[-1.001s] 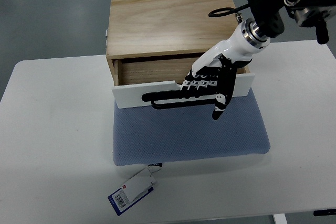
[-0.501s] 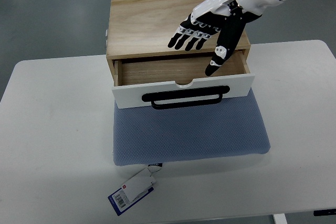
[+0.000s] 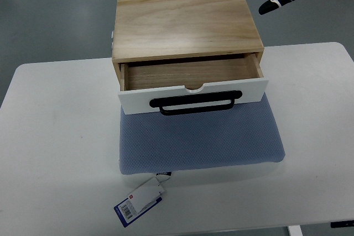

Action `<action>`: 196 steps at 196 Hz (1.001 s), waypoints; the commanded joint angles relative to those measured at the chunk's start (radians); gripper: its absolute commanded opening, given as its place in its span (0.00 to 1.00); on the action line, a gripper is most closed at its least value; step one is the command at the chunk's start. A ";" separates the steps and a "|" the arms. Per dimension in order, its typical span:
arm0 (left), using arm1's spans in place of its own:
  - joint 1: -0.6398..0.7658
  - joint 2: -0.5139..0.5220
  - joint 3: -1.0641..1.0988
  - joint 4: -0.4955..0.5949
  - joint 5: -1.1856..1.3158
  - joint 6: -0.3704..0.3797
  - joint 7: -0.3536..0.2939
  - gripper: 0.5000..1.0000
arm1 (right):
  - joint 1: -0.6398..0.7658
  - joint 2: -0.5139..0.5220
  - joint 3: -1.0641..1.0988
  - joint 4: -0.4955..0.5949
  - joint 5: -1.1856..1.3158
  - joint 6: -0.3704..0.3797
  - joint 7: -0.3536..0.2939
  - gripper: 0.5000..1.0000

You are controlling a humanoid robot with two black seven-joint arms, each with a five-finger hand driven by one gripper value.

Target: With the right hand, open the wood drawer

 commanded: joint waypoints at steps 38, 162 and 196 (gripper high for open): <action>0.000 0.000 0.000 0.000 0.000 0.000 0.000 1.00 | -0.382 -0.035 0.364 -0.073 0.002 -0.317 0.006 0.84; 0.000 0.000 0.000 0.000 0.000 0.000 0.000 1.00 | -0.985 0.322 1.065 -0.375 -0.017 -0.561 0.009 0.86; 0.000 0.000 0.000 0.000 0.000 0.000 0.000 1.00 | -1.068 0.428 1.172 -0.432 -0.048 -0.561 0.009 0.86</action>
